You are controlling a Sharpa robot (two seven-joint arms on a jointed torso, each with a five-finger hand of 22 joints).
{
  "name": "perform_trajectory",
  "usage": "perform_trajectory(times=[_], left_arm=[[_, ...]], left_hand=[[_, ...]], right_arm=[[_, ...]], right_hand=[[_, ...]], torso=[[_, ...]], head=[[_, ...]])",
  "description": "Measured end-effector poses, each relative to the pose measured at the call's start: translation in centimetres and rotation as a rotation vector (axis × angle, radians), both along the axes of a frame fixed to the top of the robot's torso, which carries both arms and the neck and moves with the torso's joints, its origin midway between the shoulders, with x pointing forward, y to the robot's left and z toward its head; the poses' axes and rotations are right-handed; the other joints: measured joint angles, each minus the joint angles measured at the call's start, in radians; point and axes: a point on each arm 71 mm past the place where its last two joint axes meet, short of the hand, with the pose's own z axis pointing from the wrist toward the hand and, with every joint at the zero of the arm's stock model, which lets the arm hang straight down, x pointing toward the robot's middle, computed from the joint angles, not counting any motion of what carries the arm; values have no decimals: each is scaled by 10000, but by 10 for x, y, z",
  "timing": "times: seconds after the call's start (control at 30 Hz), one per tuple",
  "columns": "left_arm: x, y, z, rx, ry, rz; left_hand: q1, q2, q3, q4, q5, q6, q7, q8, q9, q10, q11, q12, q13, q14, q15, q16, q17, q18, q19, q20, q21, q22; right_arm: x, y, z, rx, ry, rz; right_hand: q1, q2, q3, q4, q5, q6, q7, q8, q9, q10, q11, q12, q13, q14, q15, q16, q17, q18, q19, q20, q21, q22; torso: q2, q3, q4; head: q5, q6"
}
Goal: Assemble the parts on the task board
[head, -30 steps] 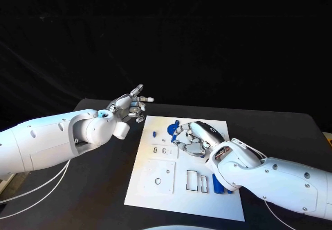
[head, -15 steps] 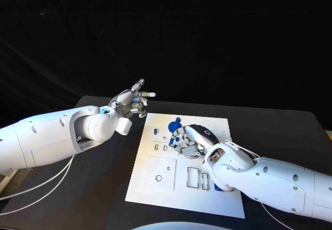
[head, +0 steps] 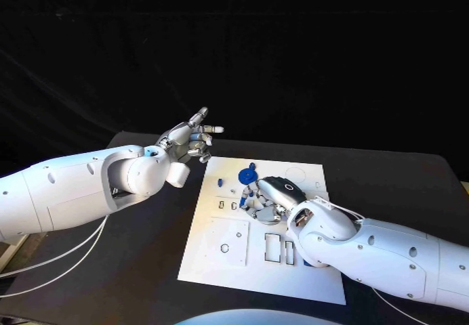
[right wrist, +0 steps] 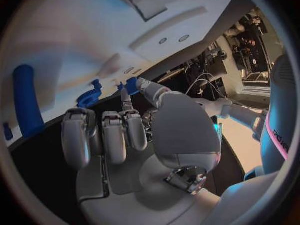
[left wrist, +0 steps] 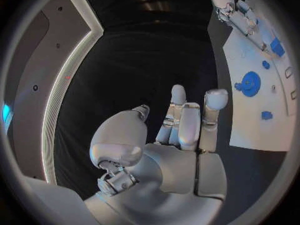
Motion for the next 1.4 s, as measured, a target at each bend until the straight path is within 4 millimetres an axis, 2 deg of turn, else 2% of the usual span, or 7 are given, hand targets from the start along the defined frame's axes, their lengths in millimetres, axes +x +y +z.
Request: perform_trajectory(times=[0.87,1.17,1.4], left_arm=[[-1,-6,1,-9,-72,-209],[-1,-6,1,-13,-59,-255],[-1,-6,1,-18,-53,-293]], left_hand=[[-2,2,-42,42,-1,-36,36,0,-10,-12,14,-39,-25,0,0,1,-7,-1,-35,-35,0,-19],[-3,3,-140,27,-1,-143,37,-54,-37,-48,50,-94,-70,0,0,4,-6,-2,-35,-35,0,-19],[-2,3,-139,28,-1,-143,37,-54,-37,-48,49,-94,-70,0,0,5,-6,-2,-35,-35,1,-18]], right_arm=[[1,7,-7,-848,-282,123],[1,8,-7,-933,-405,161],[0,9,-8,-964,-464,193]], right_hand=[[-11,-12,-39,-40,-61,-15,15,-28,4,0,0,0,-2,0,0,0,-3,0,0,0,-42,6],[-11,-13,-40,-40,-75,-27,27,-28,0,0,0,0,-3,0,0,0,-3,0,0,0,-86,5],[-5,-119,-82,-82,-113,-28,27,-28,-39,0,0,-40,-3,0,0,0,-4,1,0,0,-136,4]], torso=[[0,-4,6],[-5,-4,-4],[-8,-5,0]], head=[[29,-84],[52,-59],[44,-66]])
